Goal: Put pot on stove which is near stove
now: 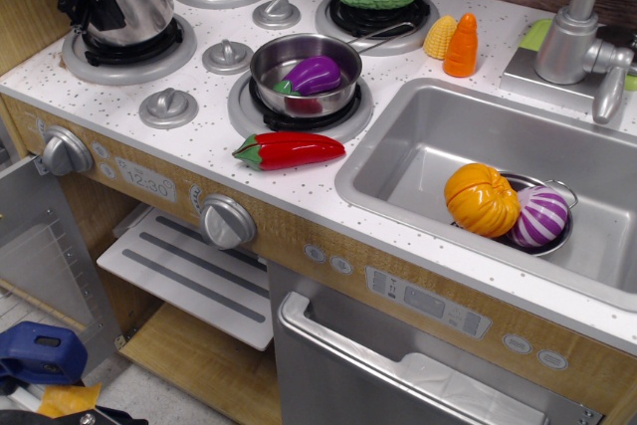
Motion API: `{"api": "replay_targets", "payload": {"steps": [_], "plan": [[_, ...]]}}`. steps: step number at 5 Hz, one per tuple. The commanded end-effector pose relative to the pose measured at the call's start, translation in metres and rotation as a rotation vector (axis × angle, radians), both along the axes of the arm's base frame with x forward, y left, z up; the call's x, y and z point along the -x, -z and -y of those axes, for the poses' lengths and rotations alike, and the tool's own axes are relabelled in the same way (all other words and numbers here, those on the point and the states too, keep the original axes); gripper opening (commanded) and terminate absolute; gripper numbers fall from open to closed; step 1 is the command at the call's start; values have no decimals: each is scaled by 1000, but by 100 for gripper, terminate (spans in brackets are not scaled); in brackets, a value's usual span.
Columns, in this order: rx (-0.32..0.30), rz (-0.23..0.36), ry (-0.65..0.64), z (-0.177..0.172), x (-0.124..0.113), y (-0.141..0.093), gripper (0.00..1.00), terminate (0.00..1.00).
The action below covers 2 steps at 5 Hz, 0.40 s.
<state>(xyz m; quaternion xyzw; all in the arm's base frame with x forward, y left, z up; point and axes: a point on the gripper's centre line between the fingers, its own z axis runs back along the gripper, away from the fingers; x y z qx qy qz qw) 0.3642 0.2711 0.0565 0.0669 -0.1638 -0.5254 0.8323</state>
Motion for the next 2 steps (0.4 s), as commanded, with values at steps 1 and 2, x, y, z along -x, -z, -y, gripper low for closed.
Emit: {"api": "replay_targets", "payload": {"steps": [1,2], "plan": [[-38,53,-2,-12,0,-23,100,0],[-38,53,-2,-12,0,-23,100,100]]}}
